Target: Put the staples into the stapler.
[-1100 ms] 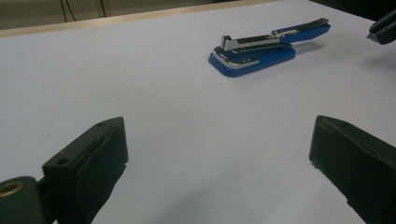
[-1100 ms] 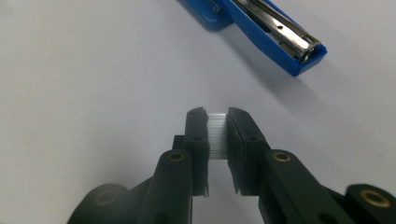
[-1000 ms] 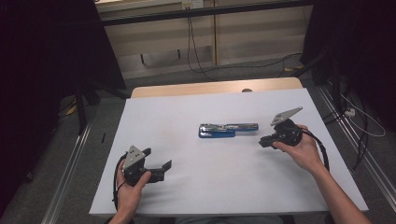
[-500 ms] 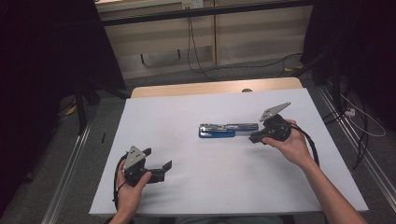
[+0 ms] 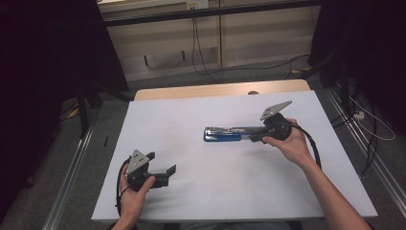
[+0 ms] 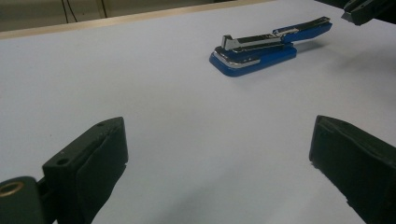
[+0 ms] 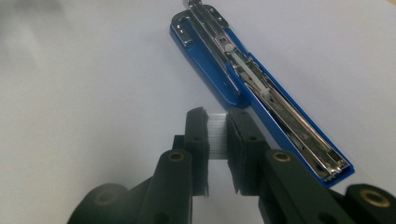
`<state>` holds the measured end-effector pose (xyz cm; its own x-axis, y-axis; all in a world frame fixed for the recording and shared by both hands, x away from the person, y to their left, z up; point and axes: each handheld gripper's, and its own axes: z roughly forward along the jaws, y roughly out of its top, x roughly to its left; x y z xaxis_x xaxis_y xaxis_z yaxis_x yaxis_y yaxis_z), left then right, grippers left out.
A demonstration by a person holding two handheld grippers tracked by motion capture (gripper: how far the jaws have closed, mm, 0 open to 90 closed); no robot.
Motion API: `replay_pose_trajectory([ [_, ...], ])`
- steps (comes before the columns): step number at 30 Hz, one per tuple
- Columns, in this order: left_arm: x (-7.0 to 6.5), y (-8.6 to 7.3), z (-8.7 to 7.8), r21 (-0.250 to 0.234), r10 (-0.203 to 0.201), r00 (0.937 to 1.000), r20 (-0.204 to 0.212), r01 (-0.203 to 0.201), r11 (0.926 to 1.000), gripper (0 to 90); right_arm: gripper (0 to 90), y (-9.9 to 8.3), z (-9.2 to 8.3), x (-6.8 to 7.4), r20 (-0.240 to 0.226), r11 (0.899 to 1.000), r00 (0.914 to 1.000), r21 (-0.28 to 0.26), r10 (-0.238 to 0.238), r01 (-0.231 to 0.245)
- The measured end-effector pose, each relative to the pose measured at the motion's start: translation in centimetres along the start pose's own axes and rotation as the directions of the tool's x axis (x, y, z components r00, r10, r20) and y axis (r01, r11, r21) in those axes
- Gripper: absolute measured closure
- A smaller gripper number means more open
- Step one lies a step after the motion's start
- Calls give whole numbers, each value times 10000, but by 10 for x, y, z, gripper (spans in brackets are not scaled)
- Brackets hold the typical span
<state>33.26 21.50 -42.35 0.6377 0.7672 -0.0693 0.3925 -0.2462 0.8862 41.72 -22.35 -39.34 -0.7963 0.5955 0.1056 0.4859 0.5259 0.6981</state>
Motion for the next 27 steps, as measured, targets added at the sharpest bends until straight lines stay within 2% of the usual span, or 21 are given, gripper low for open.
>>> replay_pose_trajectory([
  [8, -1, 0, 2, -9, -2, 10000, 58, 2, 10000, 48, 795, 13, 11, 3, -293, 9992, 9991, 249, -310, 317],
  [15, 0, 0, 1, 4, 60, 10000, 12, -60, 10000, 48, 795, 23, 15, 3, -298, 9988, 9984, 99, -476, 479],
  [23, 1, 0, 2, 8, -72, 9999, 98, 72, 10000, 49, 795, 32, 21, 3, -212, 9977, 9975, -56, -671, 670],
  [27, 1, 0, 1, -21, -64, 9999, 85, 64, 10000, 49, 795, 37, 19, 1, -192, 9972, 9971, -187, -733, 730],
])
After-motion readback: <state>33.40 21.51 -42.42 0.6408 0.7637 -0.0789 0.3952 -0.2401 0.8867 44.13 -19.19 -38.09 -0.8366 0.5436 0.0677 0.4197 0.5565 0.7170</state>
